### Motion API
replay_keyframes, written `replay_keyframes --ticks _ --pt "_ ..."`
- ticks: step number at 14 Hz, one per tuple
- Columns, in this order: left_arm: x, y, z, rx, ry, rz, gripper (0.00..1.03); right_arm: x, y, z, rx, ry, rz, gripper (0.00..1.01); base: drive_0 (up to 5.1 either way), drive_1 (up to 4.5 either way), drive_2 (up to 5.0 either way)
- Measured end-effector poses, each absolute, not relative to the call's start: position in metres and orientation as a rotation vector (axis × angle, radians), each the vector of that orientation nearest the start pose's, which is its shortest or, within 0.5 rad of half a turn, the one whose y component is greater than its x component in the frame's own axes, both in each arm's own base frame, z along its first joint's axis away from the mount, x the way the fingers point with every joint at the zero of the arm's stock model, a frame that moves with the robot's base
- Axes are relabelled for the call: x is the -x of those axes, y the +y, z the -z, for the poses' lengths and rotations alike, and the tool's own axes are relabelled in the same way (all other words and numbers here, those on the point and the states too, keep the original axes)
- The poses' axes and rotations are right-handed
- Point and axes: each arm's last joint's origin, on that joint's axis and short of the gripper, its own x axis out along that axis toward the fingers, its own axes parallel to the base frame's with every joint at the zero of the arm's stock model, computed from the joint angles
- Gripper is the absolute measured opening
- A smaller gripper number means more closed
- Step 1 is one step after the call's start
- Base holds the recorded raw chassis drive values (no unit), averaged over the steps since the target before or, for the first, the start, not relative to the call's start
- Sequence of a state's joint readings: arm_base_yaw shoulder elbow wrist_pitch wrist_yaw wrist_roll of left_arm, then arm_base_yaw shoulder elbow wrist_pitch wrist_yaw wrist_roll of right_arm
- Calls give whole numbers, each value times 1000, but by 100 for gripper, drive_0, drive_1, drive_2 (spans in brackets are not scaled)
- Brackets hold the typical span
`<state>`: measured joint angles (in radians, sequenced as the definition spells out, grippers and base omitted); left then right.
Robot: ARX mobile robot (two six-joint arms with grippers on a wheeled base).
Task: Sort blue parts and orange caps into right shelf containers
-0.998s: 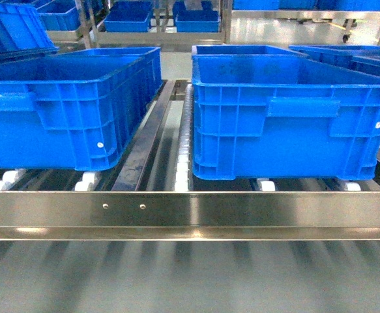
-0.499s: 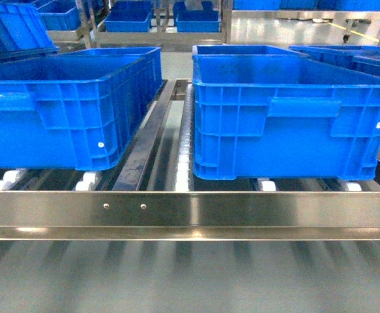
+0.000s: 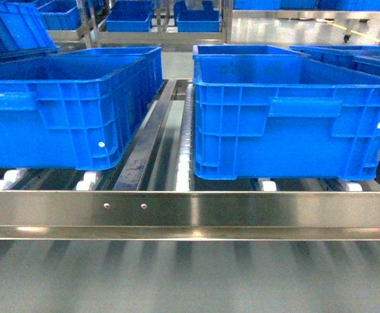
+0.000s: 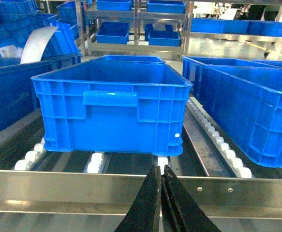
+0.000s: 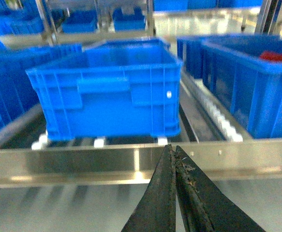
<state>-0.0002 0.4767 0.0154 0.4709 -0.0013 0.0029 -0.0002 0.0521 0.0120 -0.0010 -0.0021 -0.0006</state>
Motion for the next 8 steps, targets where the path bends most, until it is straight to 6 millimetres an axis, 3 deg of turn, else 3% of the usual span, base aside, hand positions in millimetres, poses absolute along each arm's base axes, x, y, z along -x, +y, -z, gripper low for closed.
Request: replay_keyframes --ticks 8 --pt "-112 0 -172 -3 -17 0 2 -97 0 -167 0 -2 0 2 0 0 0"
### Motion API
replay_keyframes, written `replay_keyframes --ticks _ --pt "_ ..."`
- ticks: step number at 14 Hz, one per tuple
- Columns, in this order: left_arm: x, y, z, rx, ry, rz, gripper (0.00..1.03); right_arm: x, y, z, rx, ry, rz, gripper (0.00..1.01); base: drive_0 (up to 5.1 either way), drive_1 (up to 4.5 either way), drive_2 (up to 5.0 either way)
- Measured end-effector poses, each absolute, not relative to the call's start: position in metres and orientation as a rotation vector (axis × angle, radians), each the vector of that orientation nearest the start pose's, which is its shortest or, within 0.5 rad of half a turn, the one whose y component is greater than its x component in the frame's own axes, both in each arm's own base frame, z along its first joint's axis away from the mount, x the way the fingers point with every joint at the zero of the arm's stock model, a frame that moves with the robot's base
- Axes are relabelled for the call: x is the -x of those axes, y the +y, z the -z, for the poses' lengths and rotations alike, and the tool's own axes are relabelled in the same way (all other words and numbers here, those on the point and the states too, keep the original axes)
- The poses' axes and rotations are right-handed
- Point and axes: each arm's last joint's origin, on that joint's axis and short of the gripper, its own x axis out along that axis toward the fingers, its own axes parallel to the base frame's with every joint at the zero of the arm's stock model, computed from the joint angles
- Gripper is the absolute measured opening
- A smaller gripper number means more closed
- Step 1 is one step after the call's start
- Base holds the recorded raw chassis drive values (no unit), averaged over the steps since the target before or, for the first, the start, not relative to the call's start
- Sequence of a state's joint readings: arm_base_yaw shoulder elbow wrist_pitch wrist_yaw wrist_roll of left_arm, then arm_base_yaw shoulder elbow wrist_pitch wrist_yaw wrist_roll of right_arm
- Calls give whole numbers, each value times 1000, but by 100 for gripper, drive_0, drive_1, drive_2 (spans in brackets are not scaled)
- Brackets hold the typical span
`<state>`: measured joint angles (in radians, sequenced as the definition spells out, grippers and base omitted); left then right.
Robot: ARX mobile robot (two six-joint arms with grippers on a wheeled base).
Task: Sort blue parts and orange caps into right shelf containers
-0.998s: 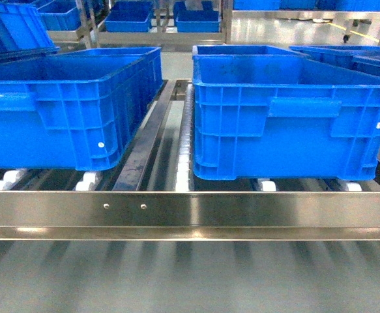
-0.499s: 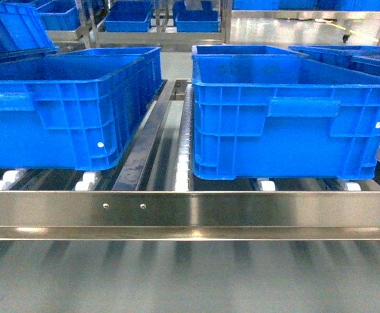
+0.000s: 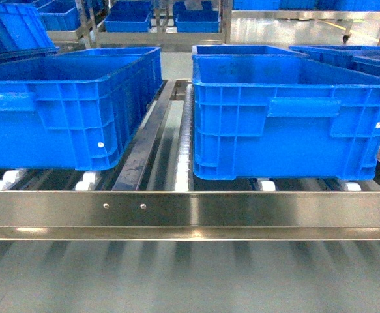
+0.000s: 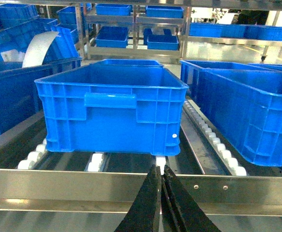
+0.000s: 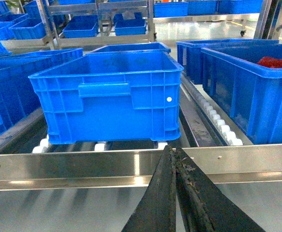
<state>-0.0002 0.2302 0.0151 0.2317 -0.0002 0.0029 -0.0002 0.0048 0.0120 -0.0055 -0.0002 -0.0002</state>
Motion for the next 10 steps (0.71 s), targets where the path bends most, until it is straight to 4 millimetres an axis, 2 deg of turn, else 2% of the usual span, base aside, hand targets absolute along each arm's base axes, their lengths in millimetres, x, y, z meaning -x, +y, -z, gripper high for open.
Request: replay_keyframes --ticks 4,6,7,10 --pt "-108 0 -171 -3 -17 0 2 -97 0 -167 0 -2 0 2 0 0 0" --pt "-100 0 -164 -3 39 3 2 -97 0 -167 0 -1 0 2 0 0 0" --pt "-97 0 -170 -3 -23 1 2 -97 0 -167 0 -2 0 2 0 0 0" --pt "-97 0 -168 -2 -6 0 2 -97 0 -167 0 -1 2 2 0 0 0"
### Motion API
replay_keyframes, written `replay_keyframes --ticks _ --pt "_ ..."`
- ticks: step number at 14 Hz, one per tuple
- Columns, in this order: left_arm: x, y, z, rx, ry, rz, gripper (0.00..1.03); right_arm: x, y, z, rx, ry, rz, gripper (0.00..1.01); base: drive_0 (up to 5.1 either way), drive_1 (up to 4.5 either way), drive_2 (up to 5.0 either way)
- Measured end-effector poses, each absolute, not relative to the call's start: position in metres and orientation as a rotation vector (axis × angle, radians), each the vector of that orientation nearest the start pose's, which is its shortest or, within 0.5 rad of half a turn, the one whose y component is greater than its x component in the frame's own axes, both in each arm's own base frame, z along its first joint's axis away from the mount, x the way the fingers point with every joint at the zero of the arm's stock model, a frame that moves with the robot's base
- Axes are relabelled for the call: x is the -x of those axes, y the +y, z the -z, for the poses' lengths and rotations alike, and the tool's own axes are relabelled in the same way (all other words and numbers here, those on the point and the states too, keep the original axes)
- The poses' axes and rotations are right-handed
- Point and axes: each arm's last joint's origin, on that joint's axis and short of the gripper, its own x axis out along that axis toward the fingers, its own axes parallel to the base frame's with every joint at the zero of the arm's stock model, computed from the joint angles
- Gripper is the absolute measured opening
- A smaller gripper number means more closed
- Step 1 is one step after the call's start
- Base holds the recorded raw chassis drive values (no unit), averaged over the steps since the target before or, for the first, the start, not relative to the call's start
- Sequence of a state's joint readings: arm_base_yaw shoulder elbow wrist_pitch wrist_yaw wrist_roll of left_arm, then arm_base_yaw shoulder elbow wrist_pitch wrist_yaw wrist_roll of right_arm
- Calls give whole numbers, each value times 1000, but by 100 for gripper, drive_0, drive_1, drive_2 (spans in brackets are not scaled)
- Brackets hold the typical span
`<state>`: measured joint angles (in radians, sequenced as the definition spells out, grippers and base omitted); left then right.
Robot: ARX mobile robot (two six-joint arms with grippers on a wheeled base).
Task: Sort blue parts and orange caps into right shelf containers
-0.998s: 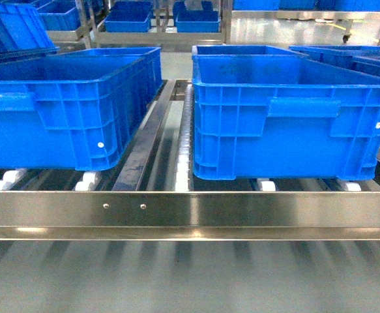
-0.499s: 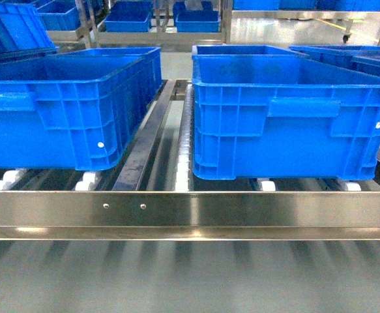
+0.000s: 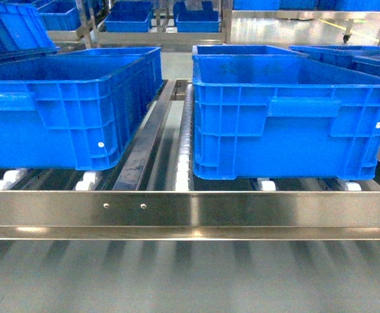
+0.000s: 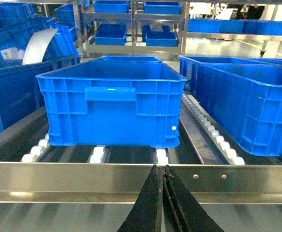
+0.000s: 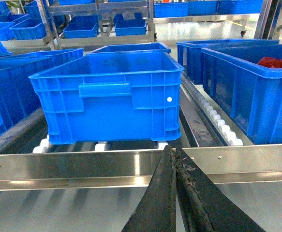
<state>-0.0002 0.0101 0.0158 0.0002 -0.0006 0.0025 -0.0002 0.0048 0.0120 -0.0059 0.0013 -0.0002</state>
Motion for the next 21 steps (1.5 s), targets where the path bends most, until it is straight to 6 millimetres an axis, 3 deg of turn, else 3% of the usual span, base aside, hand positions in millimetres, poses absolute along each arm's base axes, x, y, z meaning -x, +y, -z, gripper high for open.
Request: replay_keyframes --ticks 7,14,21 --pt "-97 0 -168 -1 -1 0 3 -97 0 -167 1 -2 2 5 0 0 0" --pt "-97 0 -168 -1 -1 0 96 -97 0 -167 0 -2 2 98 0 0 0" --pt "-97 0 -168 -1 -1 0 98 -97 0 -167 0 -2 2 98 0 0 0"
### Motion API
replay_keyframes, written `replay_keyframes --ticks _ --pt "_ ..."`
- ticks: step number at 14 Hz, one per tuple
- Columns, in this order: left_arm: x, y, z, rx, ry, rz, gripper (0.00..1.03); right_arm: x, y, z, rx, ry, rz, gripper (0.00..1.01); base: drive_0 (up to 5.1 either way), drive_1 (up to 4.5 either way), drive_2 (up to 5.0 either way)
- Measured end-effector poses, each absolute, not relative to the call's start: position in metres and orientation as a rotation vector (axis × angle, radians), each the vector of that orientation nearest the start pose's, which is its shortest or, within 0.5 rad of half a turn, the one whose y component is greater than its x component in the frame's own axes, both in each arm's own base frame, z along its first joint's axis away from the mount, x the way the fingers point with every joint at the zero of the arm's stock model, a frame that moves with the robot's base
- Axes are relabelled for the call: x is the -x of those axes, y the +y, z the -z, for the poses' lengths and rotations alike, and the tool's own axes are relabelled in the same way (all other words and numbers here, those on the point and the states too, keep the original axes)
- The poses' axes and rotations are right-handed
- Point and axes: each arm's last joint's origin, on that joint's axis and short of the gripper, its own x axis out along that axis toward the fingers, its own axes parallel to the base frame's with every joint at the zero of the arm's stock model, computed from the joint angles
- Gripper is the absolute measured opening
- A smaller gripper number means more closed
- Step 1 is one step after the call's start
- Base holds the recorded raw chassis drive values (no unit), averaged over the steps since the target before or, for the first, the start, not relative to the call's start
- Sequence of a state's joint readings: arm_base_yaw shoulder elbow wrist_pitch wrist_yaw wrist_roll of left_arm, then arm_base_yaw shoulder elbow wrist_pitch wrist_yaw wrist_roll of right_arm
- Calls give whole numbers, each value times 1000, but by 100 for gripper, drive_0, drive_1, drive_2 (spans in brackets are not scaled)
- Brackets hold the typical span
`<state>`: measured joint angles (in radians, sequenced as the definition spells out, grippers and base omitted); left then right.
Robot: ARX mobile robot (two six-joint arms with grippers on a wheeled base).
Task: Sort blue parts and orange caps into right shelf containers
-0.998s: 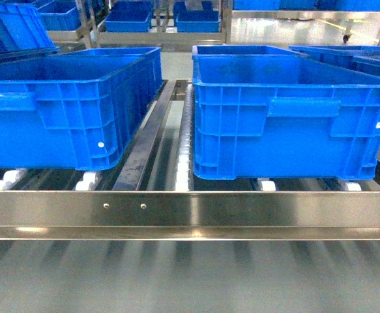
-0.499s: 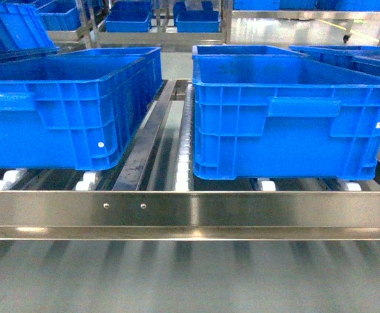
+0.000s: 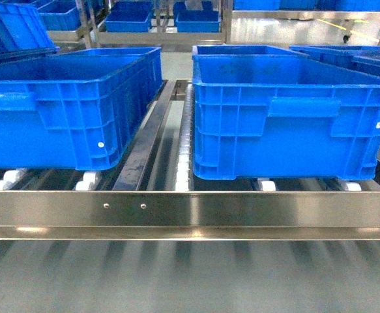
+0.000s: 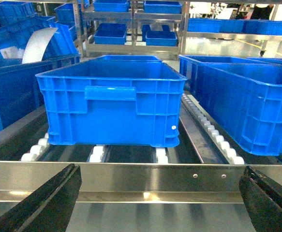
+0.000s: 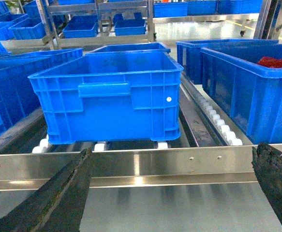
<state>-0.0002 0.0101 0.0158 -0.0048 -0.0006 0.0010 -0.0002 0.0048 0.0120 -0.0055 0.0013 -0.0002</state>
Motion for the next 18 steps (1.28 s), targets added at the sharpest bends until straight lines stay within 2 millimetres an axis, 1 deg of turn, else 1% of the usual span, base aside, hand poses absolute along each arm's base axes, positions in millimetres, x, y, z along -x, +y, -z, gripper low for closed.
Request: replay_keyframes --ticks 18 --pt "-97 0 -168 -1 -1 0 98 -97 0 -167 0 -2 2 98 0 0 0"
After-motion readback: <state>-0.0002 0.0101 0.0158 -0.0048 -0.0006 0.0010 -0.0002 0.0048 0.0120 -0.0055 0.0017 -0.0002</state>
